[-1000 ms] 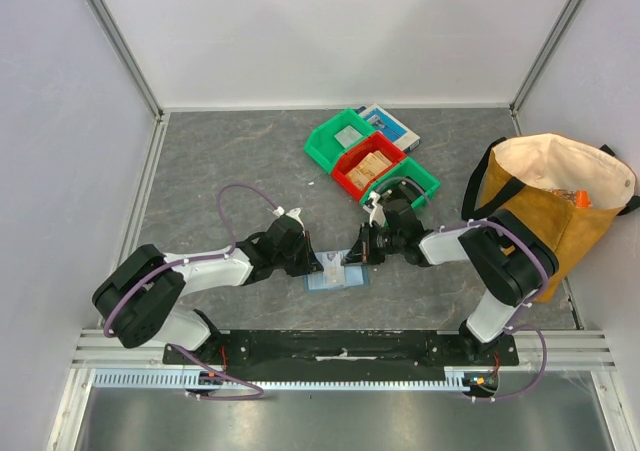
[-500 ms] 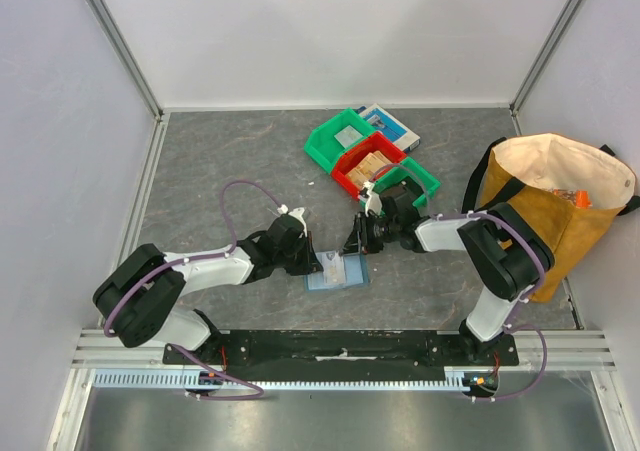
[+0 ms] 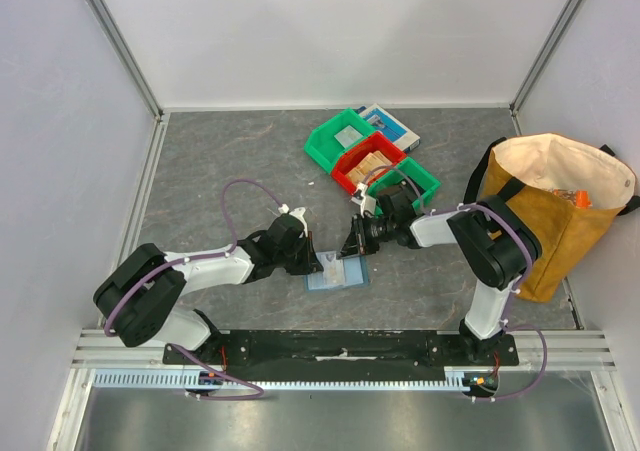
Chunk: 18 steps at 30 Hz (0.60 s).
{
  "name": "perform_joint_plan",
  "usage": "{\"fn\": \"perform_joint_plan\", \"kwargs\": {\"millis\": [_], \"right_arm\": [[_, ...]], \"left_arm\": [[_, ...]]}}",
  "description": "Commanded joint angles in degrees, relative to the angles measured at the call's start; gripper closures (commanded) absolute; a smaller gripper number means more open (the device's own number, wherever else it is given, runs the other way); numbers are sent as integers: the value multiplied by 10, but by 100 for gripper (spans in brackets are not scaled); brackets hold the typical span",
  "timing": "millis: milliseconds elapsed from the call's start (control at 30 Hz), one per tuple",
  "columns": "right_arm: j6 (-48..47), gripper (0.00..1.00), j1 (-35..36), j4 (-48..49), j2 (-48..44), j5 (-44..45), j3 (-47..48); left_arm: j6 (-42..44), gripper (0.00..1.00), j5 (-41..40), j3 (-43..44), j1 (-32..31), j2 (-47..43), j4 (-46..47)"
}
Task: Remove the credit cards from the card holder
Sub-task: Remove the credit card from the card holder.
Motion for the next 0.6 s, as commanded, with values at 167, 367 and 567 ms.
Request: {"fn": "perform_joint_plan", "kwargs": {"millis": [167,367,567], "right_arm": [[-12,100,-38,-12,-29,-5,-28],[-5,100,-60,-26,-100,30,-72],[38,100,-61,-19,-200,77,-106]], "left_arm": [[16,98,-21,-10,5,10,-47],[10,98,-21,-13,6,7,-47],[-3,90,-10,-7,6,-22,-41]]}}
